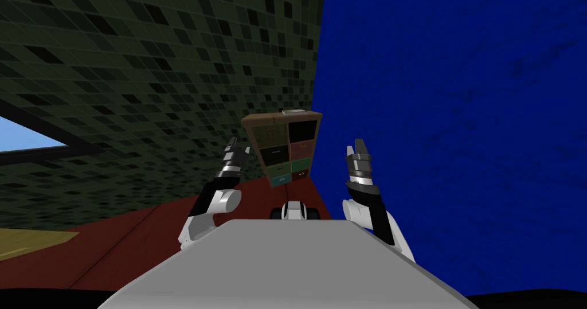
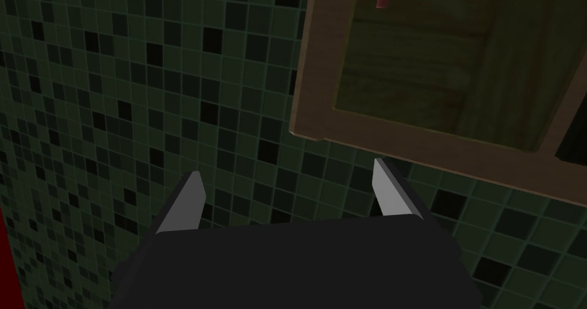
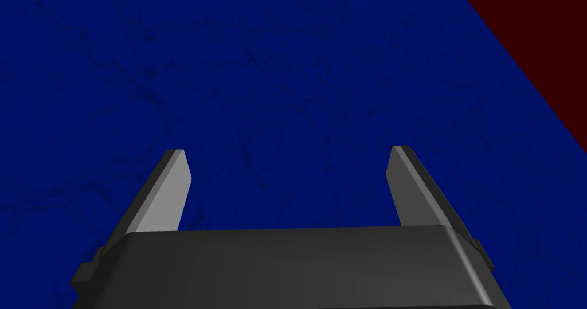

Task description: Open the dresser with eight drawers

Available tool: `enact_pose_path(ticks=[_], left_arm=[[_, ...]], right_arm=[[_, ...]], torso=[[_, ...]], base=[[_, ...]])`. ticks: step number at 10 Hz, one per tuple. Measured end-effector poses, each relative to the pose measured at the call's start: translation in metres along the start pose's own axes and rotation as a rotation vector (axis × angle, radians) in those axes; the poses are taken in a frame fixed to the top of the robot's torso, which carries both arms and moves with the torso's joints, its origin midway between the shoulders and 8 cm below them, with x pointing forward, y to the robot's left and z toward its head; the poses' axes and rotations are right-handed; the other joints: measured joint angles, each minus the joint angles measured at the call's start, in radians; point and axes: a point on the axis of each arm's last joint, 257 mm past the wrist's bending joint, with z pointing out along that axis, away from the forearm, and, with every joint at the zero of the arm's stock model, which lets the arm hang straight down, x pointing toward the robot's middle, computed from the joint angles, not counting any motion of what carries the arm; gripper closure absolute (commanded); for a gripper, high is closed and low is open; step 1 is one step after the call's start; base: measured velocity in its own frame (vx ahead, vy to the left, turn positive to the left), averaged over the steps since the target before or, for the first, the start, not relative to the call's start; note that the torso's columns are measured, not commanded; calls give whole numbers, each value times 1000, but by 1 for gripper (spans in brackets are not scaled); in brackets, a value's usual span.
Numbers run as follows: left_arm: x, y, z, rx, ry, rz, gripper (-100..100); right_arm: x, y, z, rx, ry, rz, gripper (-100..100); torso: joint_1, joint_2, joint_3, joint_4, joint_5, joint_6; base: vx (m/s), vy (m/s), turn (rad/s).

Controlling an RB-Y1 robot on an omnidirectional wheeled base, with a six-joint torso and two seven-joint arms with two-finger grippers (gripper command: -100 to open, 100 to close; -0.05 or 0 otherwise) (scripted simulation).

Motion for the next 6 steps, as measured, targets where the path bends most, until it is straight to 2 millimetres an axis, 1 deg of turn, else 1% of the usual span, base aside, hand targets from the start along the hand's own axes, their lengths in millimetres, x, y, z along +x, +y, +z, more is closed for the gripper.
enact_pose_path(ticks=[2, 6], left_arm=[[-3, 4, 3, -24, -6, -13, -100], [-10, 13, 9, -77, -17, -41, -100]], right_arm=[[0, 0, 0, 0, 0, 0, 0], [0, 0, 0, 0, 0, 0, 0]], torso=[[-2, 1, 0, 0, 0, 0], [-2, -1, -1, 0, 0, 0]], base=[[120, -96, 64], [156, -109, 76]])
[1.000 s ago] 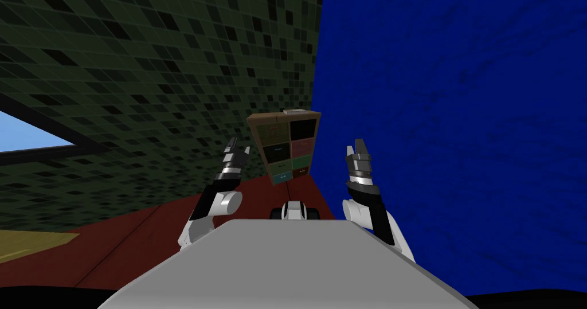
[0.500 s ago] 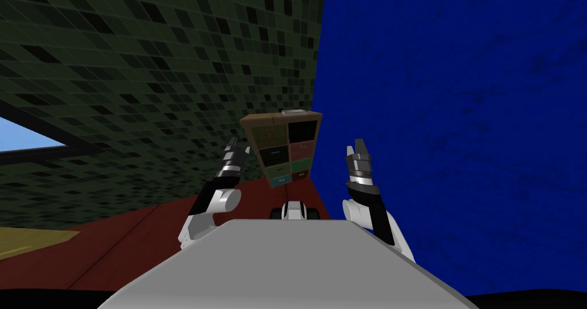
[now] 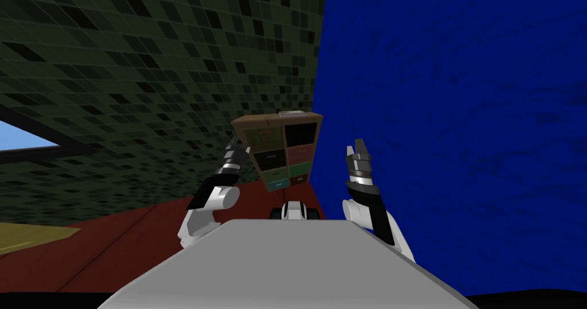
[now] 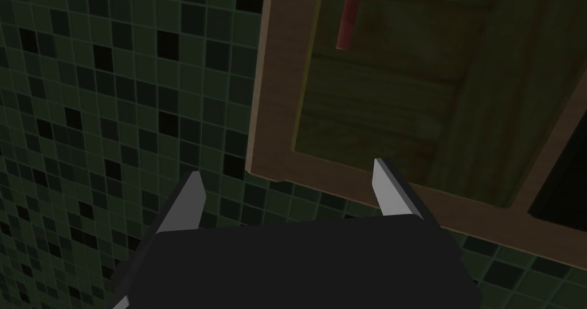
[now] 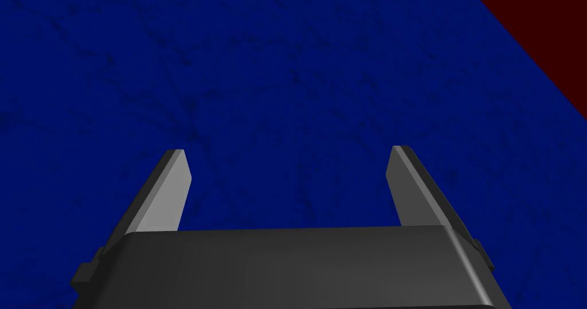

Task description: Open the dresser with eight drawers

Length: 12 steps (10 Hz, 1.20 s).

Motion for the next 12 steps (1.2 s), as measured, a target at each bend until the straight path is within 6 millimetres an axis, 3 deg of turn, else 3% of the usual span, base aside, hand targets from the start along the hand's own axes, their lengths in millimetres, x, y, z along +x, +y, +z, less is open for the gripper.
enact_pose_path(ticks=[8, 11, 12], left_arm=[[-11, 20, 9, -107, -36, -90, -100], [-11, 10, 6, -109, -36, -96, -100], [-11, 10, 6, -111, -36, -96, 100]], right_arm=[[2, -2, -1, 6, 4, 3, 0], [3, -2, -2, 8, 6, 6, 0], [3, -2, -2, 7, 7, 7, 0]], torso=[[-4, -3, -3, 2, 1, 1], [-2, -8, -6, -2, 0, 0], [-3, -4, -3, -1, 0, 0]], base=[[119, -99, 64], [88, 15, 9], [-52, -15, -14]])
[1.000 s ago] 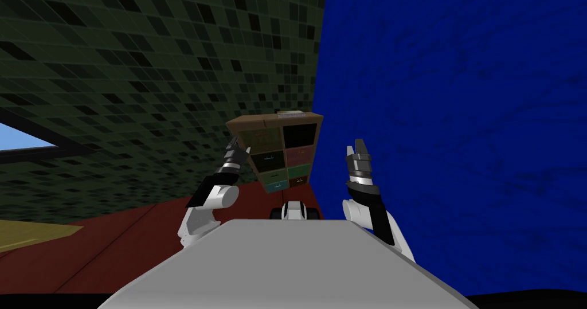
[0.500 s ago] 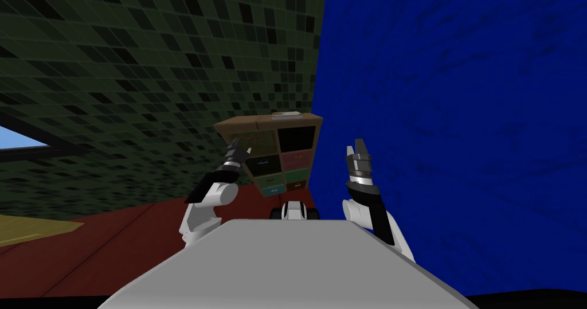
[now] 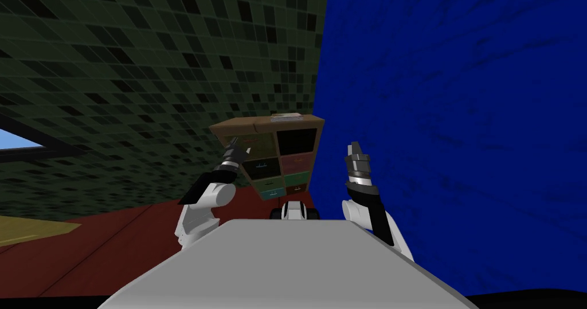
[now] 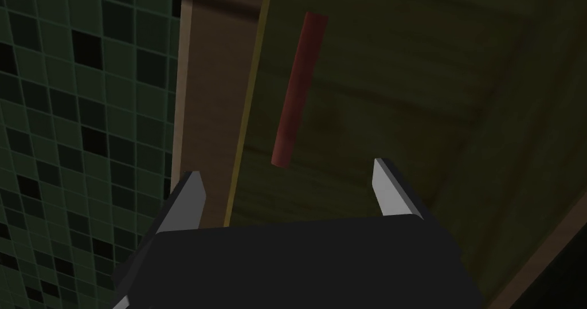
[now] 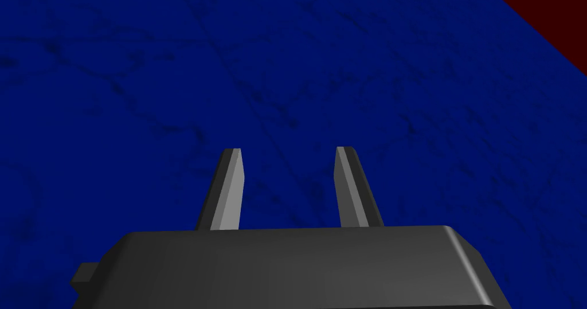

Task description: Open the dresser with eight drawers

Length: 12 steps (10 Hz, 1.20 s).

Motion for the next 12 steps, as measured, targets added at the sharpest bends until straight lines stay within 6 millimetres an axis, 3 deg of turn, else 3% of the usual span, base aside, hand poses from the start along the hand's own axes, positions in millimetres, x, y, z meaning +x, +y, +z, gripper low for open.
enact_pose_path(ticks=[2, 4, 6, 8, 10, 12], left_arm=[[0, 4, 2, 0, -1, 1, 100], [-23, -3, 16, 30, -47, 22, 100], [-39, 5, 23, 20, -84, 23, 100], [-56, 0, 31, 37, -120, 48, 100], [-75, -2, 42, 49, -163, 48, 100], [-85, 1, 41, 46, -190, 61, 100]], right_arm=[[1, 1, 0, -4, 0, 2, 0], [2, 2, 1, -7, 2, 5, 0], [2, 2, 1, -7, 2, 5, 0], [2, 2, 1, -7, 2, 5, 0], [2, 2, 1, -7, 2, 5, 0], [2, 2, 1, -7, 2, 5, 0]], torso=[[-1, 7, 6, 2, -1, 2], [2, 15, 11, 5, 0, 3], [1, 1, 2, 1, 0, 0], [5, 7, 5, 2, 1, 2], [5, 5, 5, 2, 1, -1], [2, -2, 0, -1, 0, 1]], base=[[-85, 31, -140], [-168, 72, -272], [-39, -3, 32], [-202, 49, -398], [-69, 29, 11], [18, -4, 1]])
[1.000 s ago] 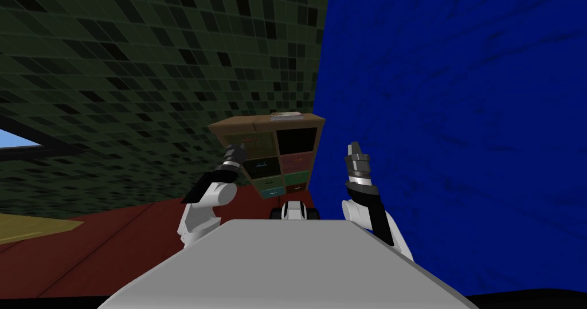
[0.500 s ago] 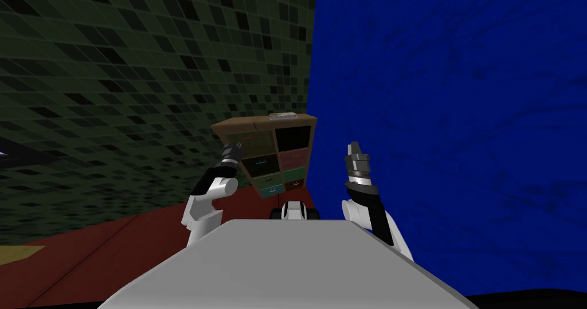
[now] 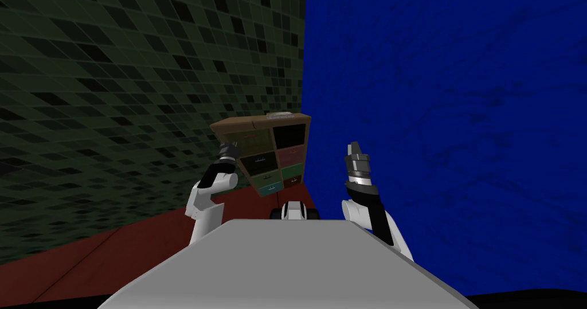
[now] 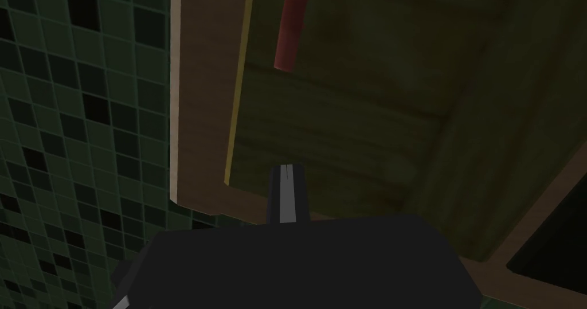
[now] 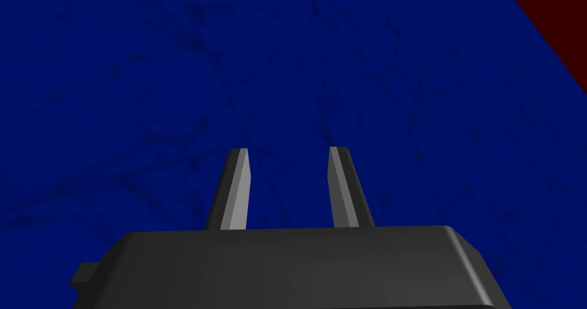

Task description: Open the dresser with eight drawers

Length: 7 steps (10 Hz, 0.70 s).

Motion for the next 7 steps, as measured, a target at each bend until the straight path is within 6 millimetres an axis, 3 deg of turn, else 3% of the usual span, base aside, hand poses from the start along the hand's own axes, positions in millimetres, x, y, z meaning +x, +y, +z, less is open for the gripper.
enact_pose_path(ticks=[1, 2, 6, 7], left_arm=[[-2, 0, 0, 3, -8, 18, 100], [-17, -5, 9, 23, -32, 31, 100], [-39, -5, 24, 34, -94, 29, 100], [-41, -6, 24, 36, -102, 51, 100]], right_arm=[[0, 0, 0, 0, 0, 0, 0], [0, 0, 0, -1, 0, 0, 0], [0, 0, 0, 0, 0, 0, 0], [0, 0, 0, 0, 0, 0, 0]], torso=[[0, 2, 1, 1, 0, 0], [3, 16, 9, 4, 1, 1], [0, -1, -1, 0, 0, 0], [1, 2, 1, 0, 0, 0]], base=[[-187, 32, -292], [-235, 54, -442], [-27, 7, -8], [-166, 29, -342]])
